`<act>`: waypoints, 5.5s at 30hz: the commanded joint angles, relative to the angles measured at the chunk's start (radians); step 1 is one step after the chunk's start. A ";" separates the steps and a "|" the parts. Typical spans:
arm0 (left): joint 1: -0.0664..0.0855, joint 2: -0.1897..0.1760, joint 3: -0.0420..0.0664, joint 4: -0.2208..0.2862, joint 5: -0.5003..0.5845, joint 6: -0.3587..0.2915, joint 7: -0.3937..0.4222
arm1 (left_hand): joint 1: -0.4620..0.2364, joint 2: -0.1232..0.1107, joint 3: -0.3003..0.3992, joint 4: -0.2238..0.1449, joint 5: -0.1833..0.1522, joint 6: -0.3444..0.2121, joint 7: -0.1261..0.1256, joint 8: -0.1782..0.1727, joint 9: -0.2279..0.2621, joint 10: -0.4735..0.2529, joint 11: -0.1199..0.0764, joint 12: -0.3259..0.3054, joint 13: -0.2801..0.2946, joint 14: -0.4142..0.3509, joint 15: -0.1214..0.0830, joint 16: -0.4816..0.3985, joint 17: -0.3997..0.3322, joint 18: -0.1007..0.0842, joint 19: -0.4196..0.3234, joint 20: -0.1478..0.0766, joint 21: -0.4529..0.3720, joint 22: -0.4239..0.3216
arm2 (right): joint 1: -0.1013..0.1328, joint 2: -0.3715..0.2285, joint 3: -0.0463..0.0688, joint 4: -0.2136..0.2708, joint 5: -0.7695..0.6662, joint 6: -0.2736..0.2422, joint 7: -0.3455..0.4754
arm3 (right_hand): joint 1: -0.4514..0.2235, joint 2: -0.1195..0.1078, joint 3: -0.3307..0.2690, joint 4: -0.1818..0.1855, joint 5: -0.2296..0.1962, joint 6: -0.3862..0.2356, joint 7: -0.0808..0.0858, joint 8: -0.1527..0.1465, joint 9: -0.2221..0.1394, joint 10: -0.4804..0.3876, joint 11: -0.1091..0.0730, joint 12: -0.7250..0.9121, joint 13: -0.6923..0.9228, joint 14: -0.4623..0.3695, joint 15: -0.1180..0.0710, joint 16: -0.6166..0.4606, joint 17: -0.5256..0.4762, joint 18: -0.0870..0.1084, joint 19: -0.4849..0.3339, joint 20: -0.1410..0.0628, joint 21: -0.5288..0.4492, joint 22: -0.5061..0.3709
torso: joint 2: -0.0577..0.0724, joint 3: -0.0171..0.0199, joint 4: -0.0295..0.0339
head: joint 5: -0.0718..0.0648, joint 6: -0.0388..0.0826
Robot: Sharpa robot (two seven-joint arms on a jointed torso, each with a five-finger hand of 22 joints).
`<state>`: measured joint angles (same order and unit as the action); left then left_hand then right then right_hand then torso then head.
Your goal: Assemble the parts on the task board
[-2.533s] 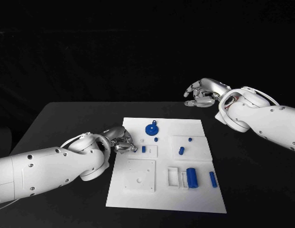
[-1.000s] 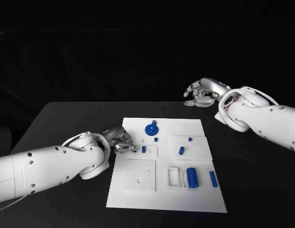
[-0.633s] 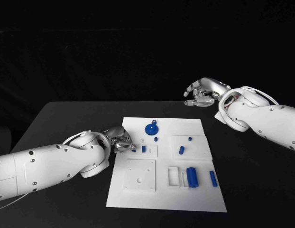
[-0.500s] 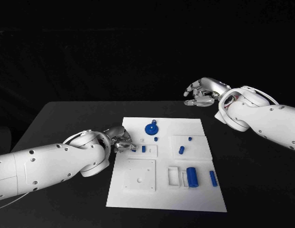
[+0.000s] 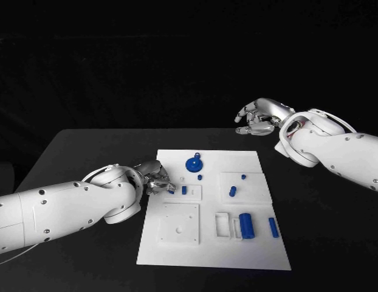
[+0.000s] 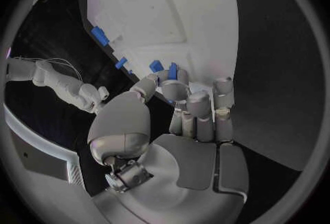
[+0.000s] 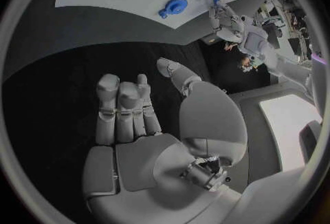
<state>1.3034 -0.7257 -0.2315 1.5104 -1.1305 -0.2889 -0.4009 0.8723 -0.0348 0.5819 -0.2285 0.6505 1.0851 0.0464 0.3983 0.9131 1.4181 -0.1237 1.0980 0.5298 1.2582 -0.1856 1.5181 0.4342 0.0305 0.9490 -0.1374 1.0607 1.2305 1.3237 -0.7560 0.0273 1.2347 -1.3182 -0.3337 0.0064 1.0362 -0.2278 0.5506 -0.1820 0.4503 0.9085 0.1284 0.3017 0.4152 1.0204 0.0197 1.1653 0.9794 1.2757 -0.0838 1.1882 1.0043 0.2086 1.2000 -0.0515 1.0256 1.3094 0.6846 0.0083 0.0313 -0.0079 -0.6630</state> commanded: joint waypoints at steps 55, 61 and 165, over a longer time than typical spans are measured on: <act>-0.002 0.024 -0.006 -0.005 -0.004 0.101 -0.020 | -0.022 -0.092 0.100 0.098 -0.264 0.184 -0.086 0.079 -0.020 -0.018 -0.018 0.053 -0.013 0.011 -0.006 0.001 0.035 0.015 0.016 -0.133 -0.019 0.023 | 0.000 0.000 0.000 0.002 -0.003 0.010 0.007 | -0.005 -0.004 0.002 -0.002 0.085 0.000 0.005 -0.002 -0.001 -0.003 0.001 0.004 -0.003 -0.002 -0.005 -0.004 -0.001 0.053 -0.001 -0.009 -0.007 0.015 | 0.000 -0.0008 0.0008 | -0.001 -0.001; -0.002 0.025 -0.006 -0.005 -0.004 0.100 -0.019 | -0.024 -0.109 0.096 0.121 -0.300 0.183 -0.086 0.082 -0.023 -0.018 -0.018 0.055 -0.016 0.011 -0.007 -0.001 0.037 0.016 0.017 -0.133 -0.021 0.025 | 0.000 0.000 0.000 0.001 -0.003 0.010 0.007 | -0.006 -0.004 0.001 -0.002 0.085 0.000 0.005 -0.002 -0.001 -0.003 0.001 0.005 -0.003 -0.002 -0.005 -0.004 -0.001 0.053 -0.001 -0.009 -0.006 0.015 | 0.000 -0.0009 0.0007 | -0.001 -0.001; 0.004 0.019 0.005 -0.013 0.046 0.082 -0.010 | 0.023 -0.161 0.032 0.210 -0.469 0.139 -0.075 0.085 -0.046 -0.026 -0.007 0.032 -0.057 -0.003 -0.012 -0.036 0.029 0.020 0.009 -0.131 -0.045 0.056 | 0.000 -0.001 0.000 0.000 -0.003 0.011 0.006 | -0.004 -0.001 -0.003 -0.005 0.091 -0.001 0.006 -0.002 -0.001 -0.003 0.001 0.006 -0.004 -0.002 -0.005 -0.004 0.000 0.053 0.000 -0.009 -0.006 0.015 | 0.000 -0.0003 0.0003 | 0.002 -0.001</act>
<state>1.3066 -0.7095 -0.2265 1.4969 -1.0971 -0.2171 -0.4235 0.8828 -0.1976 0.6128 -0.0120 0.1780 1.2287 -0.0272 0.4879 0.8682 1.3900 -0.1371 1.1363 0.4736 1.2576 -0.1996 1.4877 0.4646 0.0465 0.9616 -0.1393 1.0221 1.2855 1.3236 -0.7569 0.0273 1.2334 -1.3181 -0.3326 0.0063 1.0362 -0.2278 0.5507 -0.1820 0.5345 0.9080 0.1290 0.3017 0.4151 1.0204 0.0196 1.1653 0.9766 1.2756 -0.0838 1.1884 1.0043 0.2086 1.1983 -0.0536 1.0219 1.3094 0.6843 0.0079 0.0315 -0.0071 -0.6630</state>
